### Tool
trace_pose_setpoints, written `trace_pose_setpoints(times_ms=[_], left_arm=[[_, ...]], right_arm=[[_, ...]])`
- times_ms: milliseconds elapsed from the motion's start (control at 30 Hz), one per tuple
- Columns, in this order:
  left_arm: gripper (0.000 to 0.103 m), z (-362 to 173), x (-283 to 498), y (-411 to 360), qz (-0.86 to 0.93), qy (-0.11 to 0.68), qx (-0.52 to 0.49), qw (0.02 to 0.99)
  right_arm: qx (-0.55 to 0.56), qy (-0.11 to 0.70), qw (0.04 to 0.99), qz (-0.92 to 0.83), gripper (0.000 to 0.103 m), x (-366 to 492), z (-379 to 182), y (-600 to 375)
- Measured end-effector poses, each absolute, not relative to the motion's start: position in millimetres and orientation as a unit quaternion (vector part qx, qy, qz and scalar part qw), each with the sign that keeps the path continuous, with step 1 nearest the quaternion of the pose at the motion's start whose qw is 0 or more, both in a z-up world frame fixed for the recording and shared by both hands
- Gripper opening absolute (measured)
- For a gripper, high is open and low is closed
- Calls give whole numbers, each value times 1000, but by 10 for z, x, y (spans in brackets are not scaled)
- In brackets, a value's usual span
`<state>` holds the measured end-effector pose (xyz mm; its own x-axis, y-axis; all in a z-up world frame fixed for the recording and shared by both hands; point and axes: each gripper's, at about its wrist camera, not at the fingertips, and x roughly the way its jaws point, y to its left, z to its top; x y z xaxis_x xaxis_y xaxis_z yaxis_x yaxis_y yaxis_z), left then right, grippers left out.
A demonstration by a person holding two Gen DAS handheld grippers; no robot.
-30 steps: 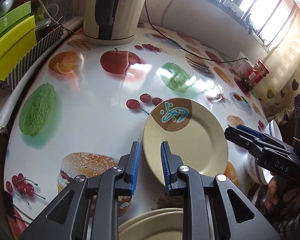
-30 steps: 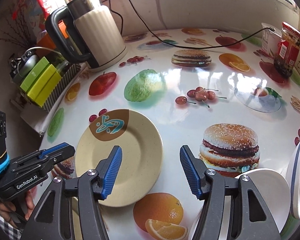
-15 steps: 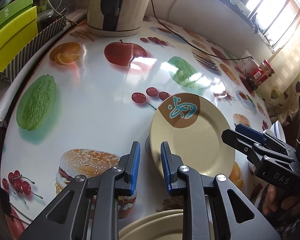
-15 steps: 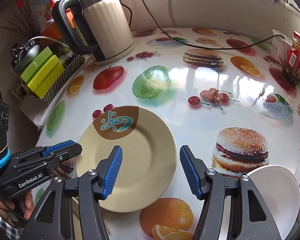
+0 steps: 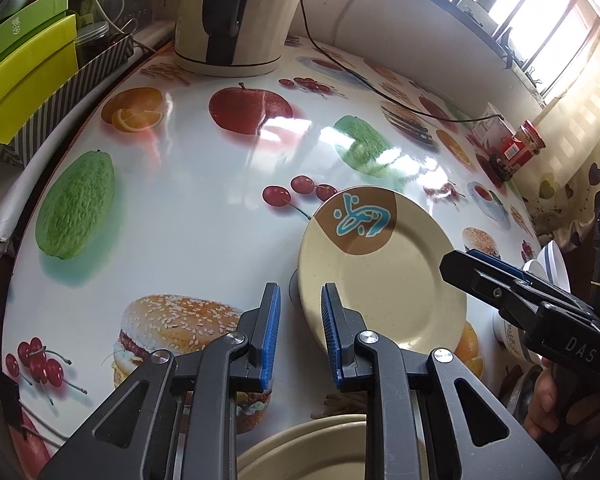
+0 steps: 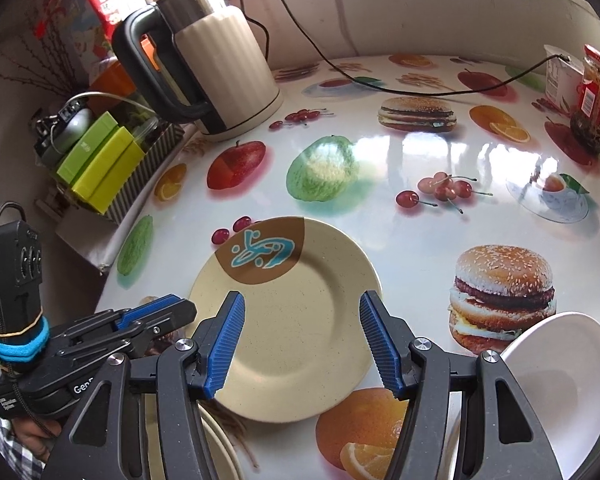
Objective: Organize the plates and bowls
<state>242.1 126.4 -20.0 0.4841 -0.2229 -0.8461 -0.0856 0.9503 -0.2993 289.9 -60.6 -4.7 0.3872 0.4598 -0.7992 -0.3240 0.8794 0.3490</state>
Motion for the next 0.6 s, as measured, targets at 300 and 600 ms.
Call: trace_pose_setpoints(times_ms=[300,600], left_arm=[[22,-222,2409,1303,-38,509,-157,846],[22,-226,2412,1301,-43,507,-164,845]], right_arm=[[73,504,837,199,60,2917,-98,-604],[43,517,838,167,60,3026,-146,-503]])
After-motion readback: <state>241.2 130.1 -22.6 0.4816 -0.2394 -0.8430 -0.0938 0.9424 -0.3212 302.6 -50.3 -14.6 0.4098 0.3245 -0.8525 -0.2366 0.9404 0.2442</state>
